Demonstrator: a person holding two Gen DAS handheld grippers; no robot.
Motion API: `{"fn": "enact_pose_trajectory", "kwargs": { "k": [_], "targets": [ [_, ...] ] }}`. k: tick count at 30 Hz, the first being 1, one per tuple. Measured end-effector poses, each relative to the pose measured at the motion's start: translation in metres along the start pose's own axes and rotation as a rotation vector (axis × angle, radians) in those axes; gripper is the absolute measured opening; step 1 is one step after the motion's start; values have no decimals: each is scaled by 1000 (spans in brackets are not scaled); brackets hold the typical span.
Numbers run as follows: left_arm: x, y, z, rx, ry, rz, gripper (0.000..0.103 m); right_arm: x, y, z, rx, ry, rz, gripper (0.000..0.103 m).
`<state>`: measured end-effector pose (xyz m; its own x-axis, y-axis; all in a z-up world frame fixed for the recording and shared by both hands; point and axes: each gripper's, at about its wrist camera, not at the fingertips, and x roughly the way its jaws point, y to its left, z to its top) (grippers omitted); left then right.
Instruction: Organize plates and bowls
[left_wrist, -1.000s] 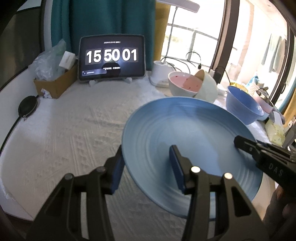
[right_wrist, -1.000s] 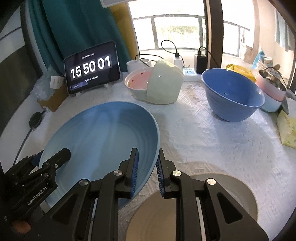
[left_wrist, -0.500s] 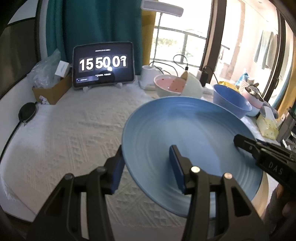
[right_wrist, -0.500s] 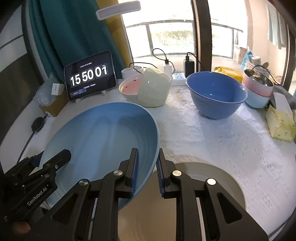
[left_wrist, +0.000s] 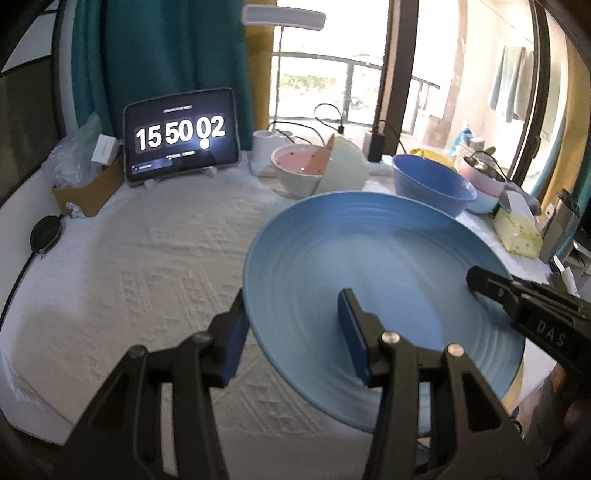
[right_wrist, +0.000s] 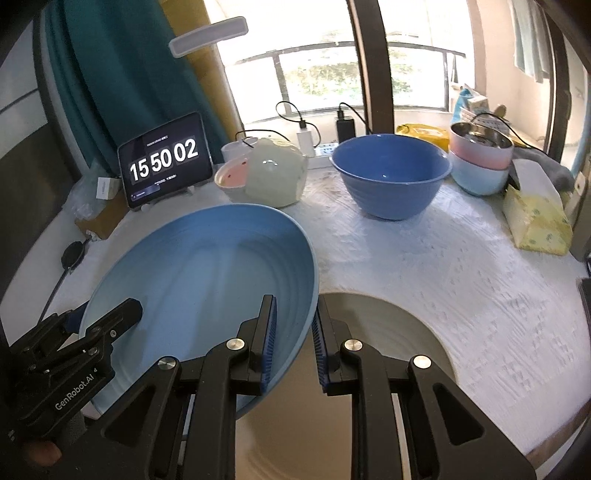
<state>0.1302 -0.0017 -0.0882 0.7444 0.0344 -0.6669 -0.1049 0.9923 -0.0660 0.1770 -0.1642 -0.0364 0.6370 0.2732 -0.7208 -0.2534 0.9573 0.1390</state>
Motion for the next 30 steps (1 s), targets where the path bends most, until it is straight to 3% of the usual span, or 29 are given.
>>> {"fn": "enact_pose_trajectory", "kwargs": {
  "k": [30],
  "targets": [
    [0,-72,-34,126,67,-34,49,-27,-71,-50,104,10,-12,21]
  ]
}}
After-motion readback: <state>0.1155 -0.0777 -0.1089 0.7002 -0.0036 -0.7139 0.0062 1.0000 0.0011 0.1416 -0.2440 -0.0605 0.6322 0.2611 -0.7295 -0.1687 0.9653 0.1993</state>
